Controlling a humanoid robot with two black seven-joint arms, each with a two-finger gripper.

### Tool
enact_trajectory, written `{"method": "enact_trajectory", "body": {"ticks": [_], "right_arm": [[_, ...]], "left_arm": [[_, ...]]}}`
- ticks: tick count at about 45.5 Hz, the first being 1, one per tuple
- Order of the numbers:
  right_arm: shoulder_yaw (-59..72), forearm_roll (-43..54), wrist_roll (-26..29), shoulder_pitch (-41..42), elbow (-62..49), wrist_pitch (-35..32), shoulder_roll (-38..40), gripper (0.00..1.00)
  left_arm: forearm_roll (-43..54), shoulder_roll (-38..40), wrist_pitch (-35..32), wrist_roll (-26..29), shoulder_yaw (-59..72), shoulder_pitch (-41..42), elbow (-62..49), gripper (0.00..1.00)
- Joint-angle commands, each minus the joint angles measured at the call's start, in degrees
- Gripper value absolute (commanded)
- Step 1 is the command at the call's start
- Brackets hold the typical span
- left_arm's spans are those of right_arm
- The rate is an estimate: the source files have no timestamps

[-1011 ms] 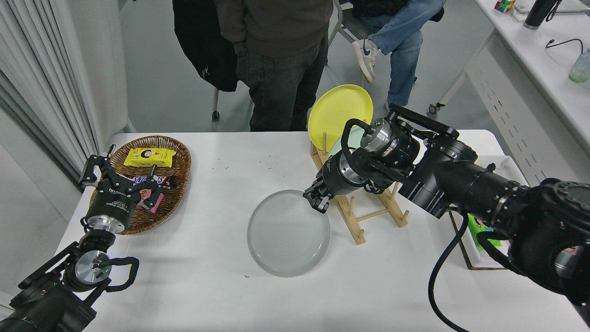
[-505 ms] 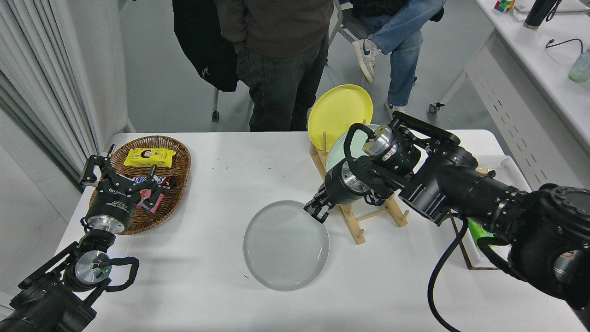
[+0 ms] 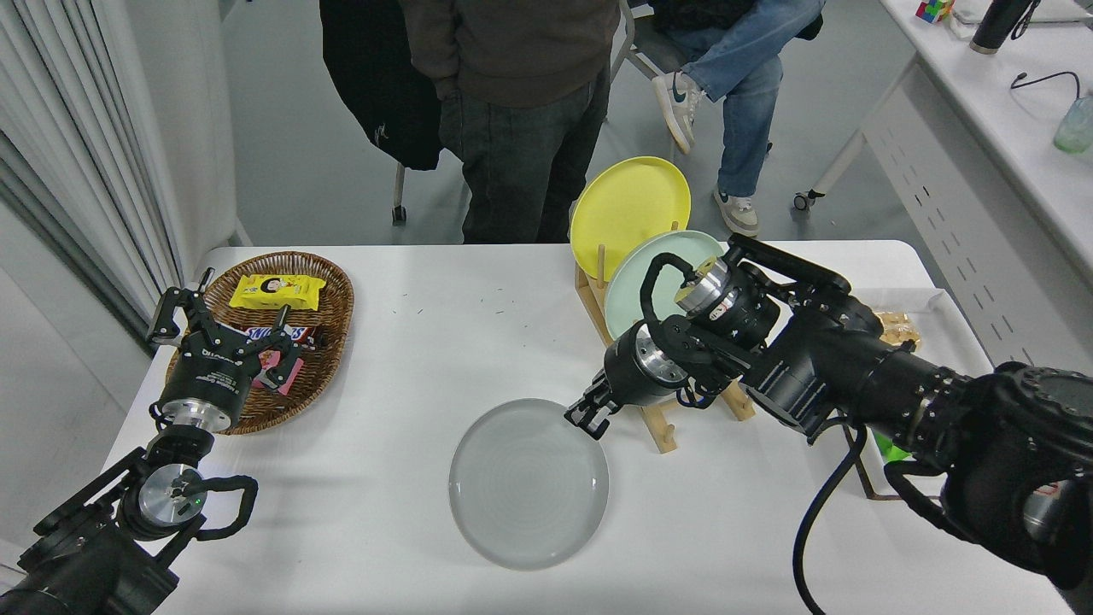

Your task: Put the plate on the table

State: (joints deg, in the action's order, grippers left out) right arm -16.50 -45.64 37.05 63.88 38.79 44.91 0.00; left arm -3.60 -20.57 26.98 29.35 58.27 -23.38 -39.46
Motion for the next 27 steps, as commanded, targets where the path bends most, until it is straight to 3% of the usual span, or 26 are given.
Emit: {"method": "enact_trajectory", "body": {"ticks": [1, 27], "right_arm": [[-0.29, -0.51, 0.04, -1.39, -0.21, 0.09, 0.00, 0.00], [-1.96, -0.24, -0.05, -2.62, -3.55, 0.09, 0.00, 0.00]], "left_arm": [[0.00, 0.00, 0.00, 0.00, 0.00, 0.00, 0.00, 0.98], [0.00, 0.00, 0.00, 0.00, 0.00, 0.00, 0.00, 0.98]]}}
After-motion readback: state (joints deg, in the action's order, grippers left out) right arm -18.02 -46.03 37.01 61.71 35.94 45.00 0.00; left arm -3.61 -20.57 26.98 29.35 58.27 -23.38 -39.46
